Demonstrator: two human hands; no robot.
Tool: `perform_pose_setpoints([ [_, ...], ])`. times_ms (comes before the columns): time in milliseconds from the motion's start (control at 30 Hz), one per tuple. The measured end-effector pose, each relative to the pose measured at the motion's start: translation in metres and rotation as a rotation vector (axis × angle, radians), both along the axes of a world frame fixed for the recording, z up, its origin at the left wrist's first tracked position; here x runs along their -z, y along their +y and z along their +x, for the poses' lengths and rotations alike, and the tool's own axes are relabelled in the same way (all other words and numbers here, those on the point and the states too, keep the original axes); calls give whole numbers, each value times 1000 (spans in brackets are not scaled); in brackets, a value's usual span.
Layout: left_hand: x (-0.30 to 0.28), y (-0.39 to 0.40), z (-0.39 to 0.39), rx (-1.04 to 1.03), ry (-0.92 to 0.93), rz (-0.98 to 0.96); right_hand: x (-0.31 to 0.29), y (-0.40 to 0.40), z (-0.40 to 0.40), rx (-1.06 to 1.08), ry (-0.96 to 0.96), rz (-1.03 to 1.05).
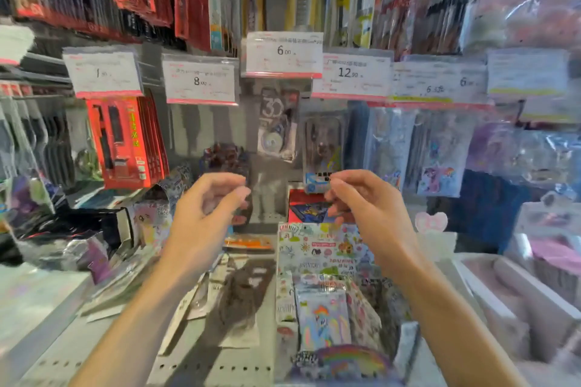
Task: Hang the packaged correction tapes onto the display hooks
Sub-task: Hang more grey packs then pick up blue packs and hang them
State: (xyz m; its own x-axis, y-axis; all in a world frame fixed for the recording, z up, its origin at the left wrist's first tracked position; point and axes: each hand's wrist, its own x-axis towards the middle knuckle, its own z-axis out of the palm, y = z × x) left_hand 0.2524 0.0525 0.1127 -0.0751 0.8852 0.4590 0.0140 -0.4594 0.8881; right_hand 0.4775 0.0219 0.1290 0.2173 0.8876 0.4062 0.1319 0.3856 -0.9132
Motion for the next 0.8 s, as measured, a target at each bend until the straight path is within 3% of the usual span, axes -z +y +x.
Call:
perform_pose_setpoints([
  [400,66,-63,-54,-33,-201,-229,69,-66,-45,-26,121,-146],
  [800,96,0,-188,84,-231,-318,94,-31,-165,98,187,-157],
])
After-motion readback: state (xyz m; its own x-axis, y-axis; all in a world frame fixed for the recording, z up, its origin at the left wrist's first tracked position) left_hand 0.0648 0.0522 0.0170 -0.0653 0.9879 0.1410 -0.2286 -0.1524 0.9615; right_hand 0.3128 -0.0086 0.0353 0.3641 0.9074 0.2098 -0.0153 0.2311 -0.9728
